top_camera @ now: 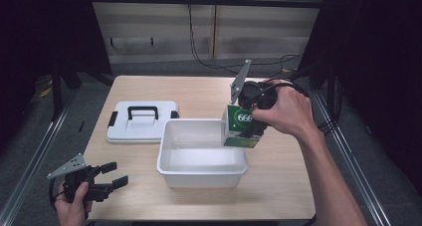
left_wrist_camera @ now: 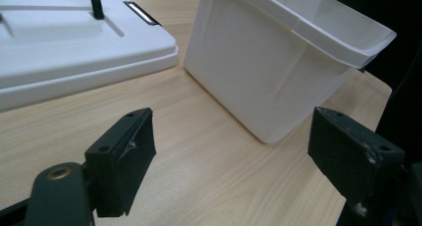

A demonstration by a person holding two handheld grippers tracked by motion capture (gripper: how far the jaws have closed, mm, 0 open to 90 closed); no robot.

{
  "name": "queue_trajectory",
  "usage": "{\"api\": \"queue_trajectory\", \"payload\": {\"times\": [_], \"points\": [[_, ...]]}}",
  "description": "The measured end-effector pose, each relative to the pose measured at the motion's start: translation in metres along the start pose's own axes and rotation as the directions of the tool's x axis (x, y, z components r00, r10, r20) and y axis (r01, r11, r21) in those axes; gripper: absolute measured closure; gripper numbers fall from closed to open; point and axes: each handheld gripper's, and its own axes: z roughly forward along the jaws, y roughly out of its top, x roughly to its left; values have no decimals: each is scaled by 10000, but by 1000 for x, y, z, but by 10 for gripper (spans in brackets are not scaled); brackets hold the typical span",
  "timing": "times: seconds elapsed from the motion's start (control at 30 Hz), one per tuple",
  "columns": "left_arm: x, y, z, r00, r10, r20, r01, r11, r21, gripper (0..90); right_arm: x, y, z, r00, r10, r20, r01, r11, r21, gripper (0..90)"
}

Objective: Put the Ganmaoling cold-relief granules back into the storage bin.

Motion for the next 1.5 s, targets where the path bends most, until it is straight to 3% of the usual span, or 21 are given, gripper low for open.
{"api": "queue_trajectory", "payload": {"times": [0.3, 0.33, 0.37, 0.43, 0.73, 0.93, 1.5], "points": [[0, 0, 0, 10000, 15, -36, -15, 10000, 30, 186, 0, 5, 14, 9997, -106, -240, 108, 9999, 60, 161], [0, 0, 0, 10000, 16, -32, -16, 10000, 33, 186, 1, 6, 14, 9996, 57, -261, -54, 9999, 114, 161], [0, 0, 0, 10000, 17, -47, -17, 10000, 33, 186, 0, 7, 16, 9995, -144, -267, 144, 9999, -3, 161], [0, 0, 0, 10000, 15, -37, -15, 10000, 31, 186, 0, 8, 19, 9994, -116, -327, 117, 9999, 3, 161], [0, 0, 0, 10000, -30, -18, 30, 10000, 49, 186, -1, 17, 31, 9992, -85, -398, 105, 9987, 489, 161], [0, 0, 0, 10000, -27, -22, 27, 10000, 49, 186, -1, 20, 40, 9984, -116, -555, 136, 9993, 360, 161], [0, 0, 0, 10000, -35, 1, 35, 10000, 40, 186, -5, 21, 67, 9971, -96, -754, 146, 9977, 669, 160]]}}
